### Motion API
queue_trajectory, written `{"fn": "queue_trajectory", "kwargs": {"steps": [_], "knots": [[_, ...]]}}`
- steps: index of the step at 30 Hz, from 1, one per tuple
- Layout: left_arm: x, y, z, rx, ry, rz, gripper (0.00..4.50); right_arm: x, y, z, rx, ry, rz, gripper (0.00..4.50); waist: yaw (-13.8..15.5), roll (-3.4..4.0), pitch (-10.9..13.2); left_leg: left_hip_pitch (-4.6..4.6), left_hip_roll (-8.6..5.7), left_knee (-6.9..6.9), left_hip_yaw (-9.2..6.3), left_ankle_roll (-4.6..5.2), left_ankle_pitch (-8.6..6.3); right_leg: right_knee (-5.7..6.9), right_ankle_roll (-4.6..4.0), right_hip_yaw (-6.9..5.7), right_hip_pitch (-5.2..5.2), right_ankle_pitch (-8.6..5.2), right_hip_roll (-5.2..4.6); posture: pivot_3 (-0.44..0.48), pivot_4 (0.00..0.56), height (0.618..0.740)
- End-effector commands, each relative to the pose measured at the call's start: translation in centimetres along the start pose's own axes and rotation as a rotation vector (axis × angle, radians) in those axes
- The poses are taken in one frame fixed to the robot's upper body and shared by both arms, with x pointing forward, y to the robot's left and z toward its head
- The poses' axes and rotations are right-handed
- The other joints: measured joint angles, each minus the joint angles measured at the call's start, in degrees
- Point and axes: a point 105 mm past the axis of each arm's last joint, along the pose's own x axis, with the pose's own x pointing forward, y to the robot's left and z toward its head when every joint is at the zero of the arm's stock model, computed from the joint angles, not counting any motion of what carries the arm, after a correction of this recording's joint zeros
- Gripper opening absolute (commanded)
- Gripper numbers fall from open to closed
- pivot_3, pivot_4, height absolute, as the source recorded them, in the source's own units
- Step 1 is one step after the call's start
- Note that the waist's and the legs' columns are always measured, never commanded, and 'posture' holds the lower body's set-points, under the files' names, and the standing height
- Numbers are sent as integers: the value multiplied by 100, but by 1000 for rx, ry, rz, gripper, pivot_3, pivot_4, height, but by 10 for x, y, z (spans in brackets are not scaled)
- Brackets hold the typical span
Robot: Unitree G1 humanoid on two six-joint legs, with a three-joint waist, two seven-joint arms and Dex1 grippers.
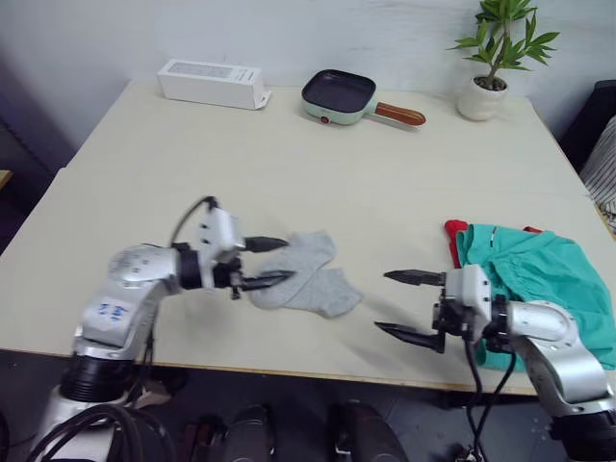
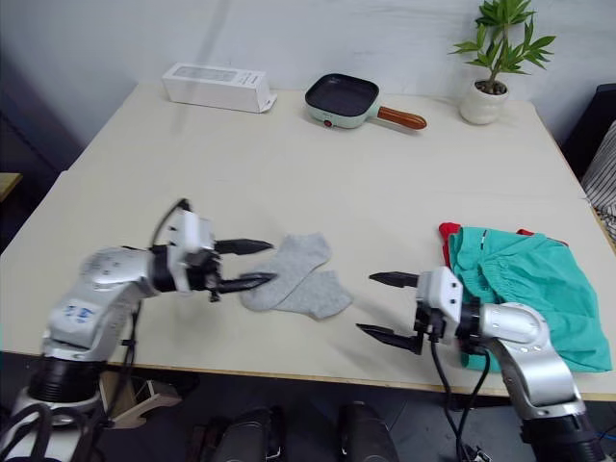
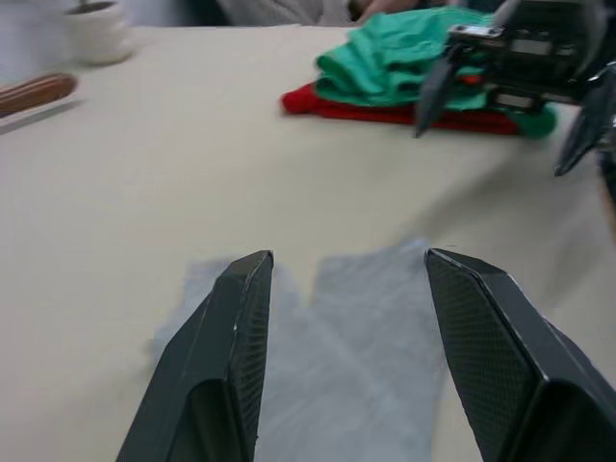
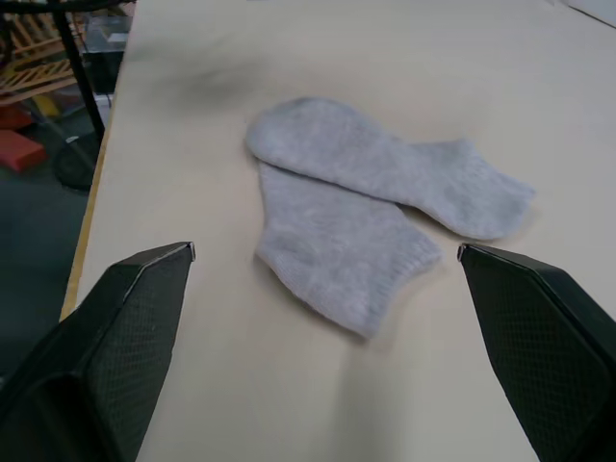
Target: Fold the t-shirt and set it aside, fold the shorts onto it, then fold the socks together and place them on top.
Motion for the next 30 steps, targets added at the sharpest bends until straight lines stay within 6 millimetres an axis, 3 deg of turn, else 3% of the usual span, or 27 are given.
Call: {"fn": "queue_trajectory", "kwargs": {"steps": [1,4,8,10,14,20,24,27,30], "knots": [[-22,13,-25,-35,92,104,2635,21,-3,-3,-56,10,7,4500,-9,-2,1,1,0,-2,2,0,-1,-1,-1,1,0,-1,0,0,150,740],[-25,8,-53,-104,161,114,2635,42,-5,-8,-93,25,24,4500,5,-3,3,-3,-1,-1,5,3,-4,-2,-2,1,-4,-1,-6,0,150,740],[-12,-2,-60,-133,148,72,2635,52,-8,-13,-118,40,20,4500,51,-5,3,-18,-3,3,0,6,-6,-2,-2,-2,-10,-1,-16,0,150,740],[-2,-4,-62,-151,135,63,2662,56,-12,-16,-132,46,1,4120,52,-5,3,-24,-6,8,1,9,-8,-2,-1,-3,-12,0,-21,0,150,740],[11,-10,-70,-159,153,24,2662,56,-14,-22,-137,57,-7,2885,2,-5,3,-24,-4,20,3,14,-12,5,-1,-6,-12,0,-20,0,150,740],[6,-15,-73,-157,168,16,793,46,-8,-16,-127,-4,63,719,-20,-5,3,-20,3,21,7,9,-14,13,-2,-6,-15,-1,-13,0,150,740],[-13,-7,-67,-187,149,85,793,36,-4,-1,-25,-83,125,719,-20,-5,3,-21,6,24,6,11,-15,15,-2,-6,-14,-1,-14,0,150,740],[-26,-11,-53,-233,103,77,1343,29,-2,9,52,-104,189,1293,-24,-4,4,-21,10,24,5,10,-16,17,-2,-5,-15,-1,-14,0,150,740],[-30,-14,-43,-264,68,66,2254,28,-13,21,123,-113,204,2295,-4,-5,4,-20,9,27,3,12,-17,17,-4,-6,-14,-1,-20,0,150,740]]}}
